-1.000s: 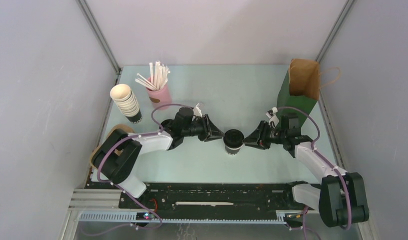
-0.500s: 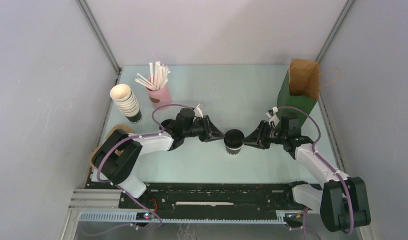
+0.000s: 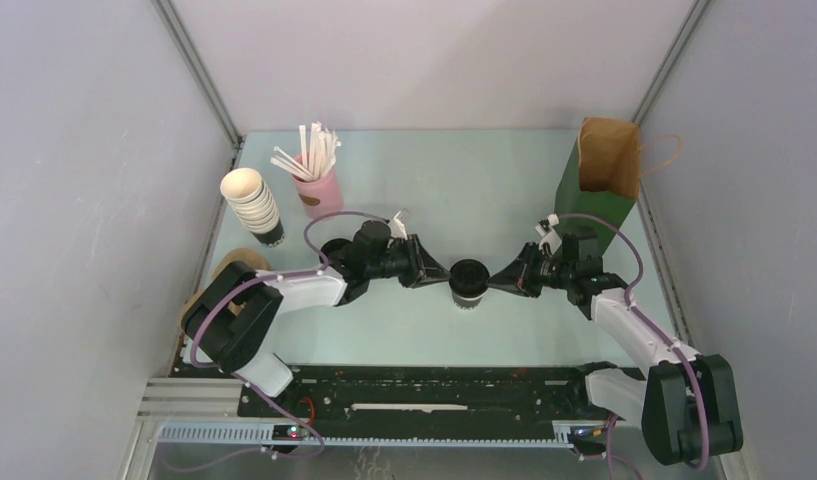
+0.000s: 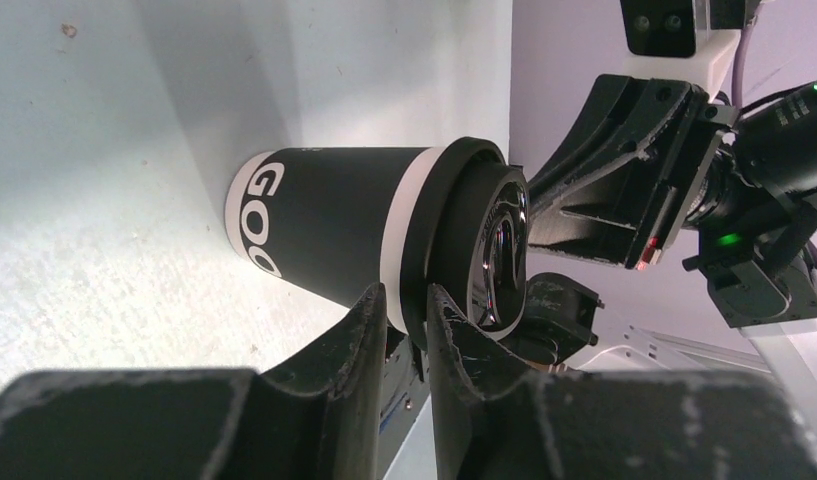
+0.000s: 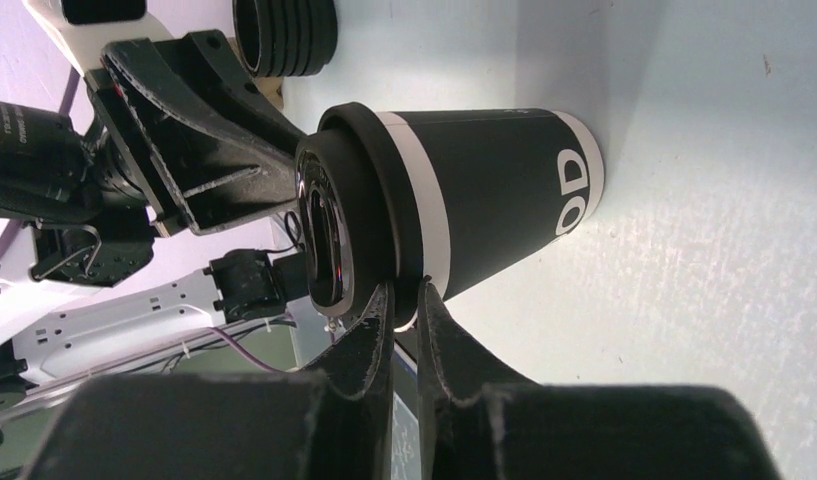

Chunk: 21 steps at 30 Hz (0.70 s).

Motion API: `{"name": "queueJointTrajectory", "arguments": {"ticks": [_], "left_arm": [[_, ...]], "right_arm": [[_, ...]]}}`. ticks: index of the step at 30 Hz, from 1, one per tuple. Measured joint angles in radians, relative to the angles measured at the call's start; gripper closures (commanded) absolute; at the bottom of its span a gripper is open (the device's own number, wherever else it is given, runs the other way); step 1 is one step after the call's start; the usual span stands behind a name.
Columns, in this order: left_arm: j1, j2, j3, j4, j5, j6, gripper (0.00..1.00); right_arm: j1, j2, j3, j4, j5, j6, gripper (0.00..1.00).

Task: Pack the takeout coffee

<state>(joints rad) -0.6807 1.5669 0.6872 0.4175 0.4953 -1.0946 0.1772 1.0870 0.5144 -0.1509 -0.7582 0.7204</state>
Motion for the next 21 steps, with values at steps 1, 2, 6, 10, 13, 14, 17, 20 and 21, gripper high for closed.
{"name": "queueJointTrajectory", "arguments": {"ticks": [1,2,6,10,13,14,17,20,21], "left_arm": [[-0.001,-0.002,-0.004,0.002,0.000,-0.004,0.74],[-0.002,-0.005,-0.006,0.002,0.001,-0.005,0.74],[-0.006,-0.006,-0.006,0.005,-0.002,-0.006,0.75],[-0.011,-0.006,-0.007,0.010,-0.009,-0.006,0.77],[-0.013,-0.006,-0.014,0.022,-0.019,-0.006,0.78],[-0.013,-0.008,-0.019,0.027,-0.022,-0.008,0.78],[-0.018,-0.016,-0.025,0.028,-0.035,-0.005,0.78],[-0.024,-0.034,-0.025,-0.006,-0.057,0.013,0.79],[-0.027,-0.043,-0.024,-0.023,-0.065,0.025,0.79]], "right_arm": [[-0.005,0.006,-0.005,0.016,-0.005,0.002,0.90],[-0.009,0.011,-0.008,0.026,-0.008,0.003,0.91],[-0.020,0.022,-0.012,0.046,-0.018,0.001,0.92],[-0.021,0.026,-0.012,0.047,-0.018,-0.011,0.95],[-0.020,0.039,-0.012,0.058,-0.022,-0.023,0.96],[-0.020,0.042,-0.012,0.059,-0.024,-0.027,0.96],[-0.020,0.047,-0.012,0.067,-0.029,-0.039,0.96],[-0.021,0.064,-0.012,0.084,-0.036,-0.050,0.96],[-0.021,0.076,-0.012,0.094,-0.039,-0.055,0.96]]}}
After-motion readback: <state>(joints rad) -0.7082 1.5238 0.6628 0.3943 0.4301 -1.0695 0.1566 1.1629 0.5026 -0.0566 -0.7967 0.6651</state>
